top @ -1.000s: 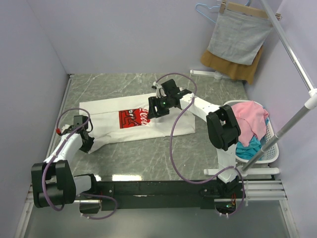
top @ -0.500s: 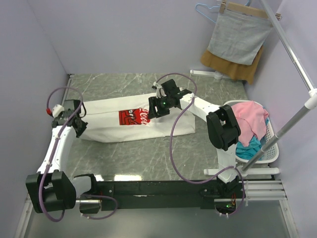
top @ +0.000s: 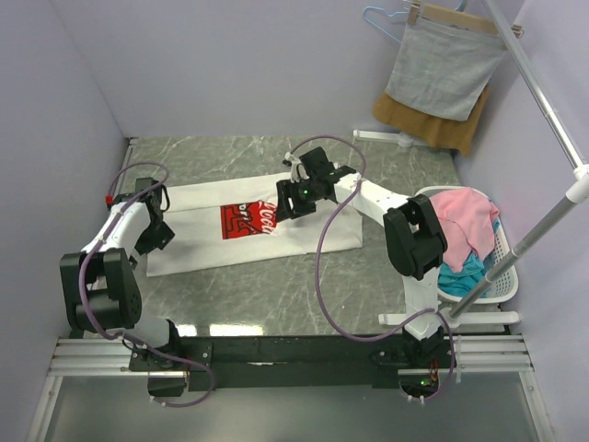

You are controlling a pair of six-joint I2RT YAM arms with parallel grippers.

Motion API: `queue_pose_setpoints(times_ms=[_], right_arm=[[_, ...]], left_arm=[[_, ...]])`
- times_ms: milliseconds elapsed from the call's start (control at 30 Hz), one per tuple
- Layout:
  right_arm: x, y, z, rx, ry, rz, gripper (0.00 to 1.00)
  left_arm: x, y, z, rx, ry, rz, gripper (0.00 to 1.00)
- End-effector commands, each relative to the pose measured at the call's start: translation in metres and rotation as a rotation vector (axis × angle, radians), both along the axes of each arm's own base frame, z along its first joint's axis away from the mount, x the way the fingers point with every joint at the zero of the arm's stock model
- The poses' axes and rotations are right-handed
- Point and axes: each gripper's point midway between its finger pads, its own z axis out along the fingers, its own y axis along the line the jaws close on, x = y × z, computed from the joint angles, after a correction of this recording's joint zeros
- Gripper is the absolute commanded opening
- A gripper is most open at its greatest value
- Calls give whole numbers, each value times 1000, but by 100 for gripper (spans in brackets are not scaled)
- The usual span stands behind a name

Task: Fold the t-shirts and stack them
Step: Fold the other side of the tshirt into a rectangle, then rotate the tshirt 90 degrees

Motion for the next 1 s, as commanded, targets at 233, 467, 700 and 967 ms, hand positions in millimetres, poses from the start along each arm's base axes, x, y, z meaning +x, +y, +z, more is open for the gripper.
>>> queue_pose_setpoints(times_ms=[233, 467, 700, 967], right_arm=[[51, -62, 21, -63, -112, -265, 66], [67, -109, 16, -20, -24, -457, 67], [56, -112, -17, -67, 83, -482, 65], [64, -121, -59, -187, 204, -558, 64]], left_arm=[[82, -6, 74, -19, -375, -127, 99], [171, -51, 73, -177, -505, -315, 100], [201, -70, 4, -164, -336, -351, 100], [149, -93, -69, -220, -144, -339, 99]])
